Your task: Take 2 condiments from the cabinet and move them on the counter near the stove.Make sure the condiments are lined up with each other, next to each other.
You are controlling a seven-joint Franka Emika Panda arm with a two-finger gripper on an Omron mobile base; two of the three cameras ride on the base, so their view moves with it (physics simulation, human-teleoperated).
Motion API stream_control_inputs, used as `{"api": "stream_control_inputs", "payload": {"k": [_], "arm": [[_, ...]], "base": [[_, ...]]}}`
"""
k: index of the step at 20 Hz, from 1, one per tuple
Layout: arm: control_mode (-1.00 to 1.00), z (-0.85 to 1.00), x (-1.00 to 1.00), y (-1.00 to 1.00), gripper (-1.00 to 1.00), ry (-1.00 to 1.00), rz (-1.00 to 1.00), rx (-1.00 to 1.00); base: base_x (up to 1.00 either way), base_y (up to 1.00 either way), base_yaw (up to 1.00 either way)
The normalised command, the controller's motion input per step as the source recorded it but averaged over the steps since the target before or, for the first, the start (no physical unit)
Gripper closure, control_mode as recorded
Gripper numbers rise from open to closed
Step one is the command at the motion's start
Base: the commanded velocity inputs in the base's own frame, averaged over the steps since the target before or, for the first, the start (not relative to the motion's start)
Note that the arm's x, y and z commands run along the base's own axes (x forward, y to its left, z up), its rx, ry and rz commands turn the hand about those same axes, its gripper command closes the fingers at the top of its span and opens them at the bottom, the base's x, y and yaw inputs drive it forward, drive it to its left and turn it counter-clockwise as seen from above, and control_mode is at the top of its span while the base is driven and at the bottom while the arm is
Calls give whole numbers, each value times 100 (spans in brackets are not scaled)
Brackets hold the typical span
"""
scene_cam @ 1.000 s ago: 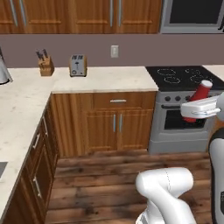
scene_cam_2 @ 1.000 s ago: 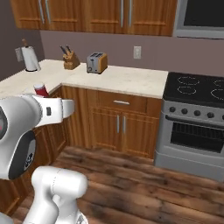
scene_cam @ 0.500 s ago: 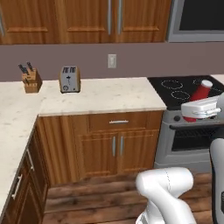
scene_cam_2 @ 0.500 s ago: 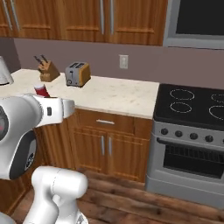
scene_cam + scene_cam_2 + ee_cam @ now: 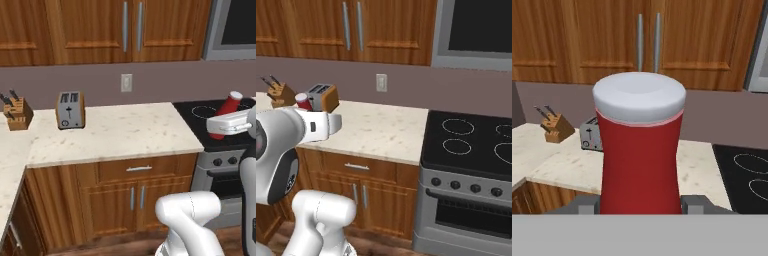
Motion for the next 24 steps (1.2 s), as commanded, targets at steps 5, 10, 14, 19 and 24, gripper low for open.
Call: {"api": "stream_control_inputs", "payload": {"k": [5, 10, 14, 19, 24], "arm": [[100, 0, 0, 0, 100, 0, 0, 0], [100, 0, 0, 0, 100, 0, 0, 0], [100, 0, 0, 0, 100, 0, 0, 0], [100, 0, 0, 0, 100, 0, 0, 0], [100, 0, 0, 0, 100, 0, 0, 0]], "base": [[41, 16, -14], [18, 29, -13], [39, 31, -10], [62, 31, -10], [68, 21, -9]]}}
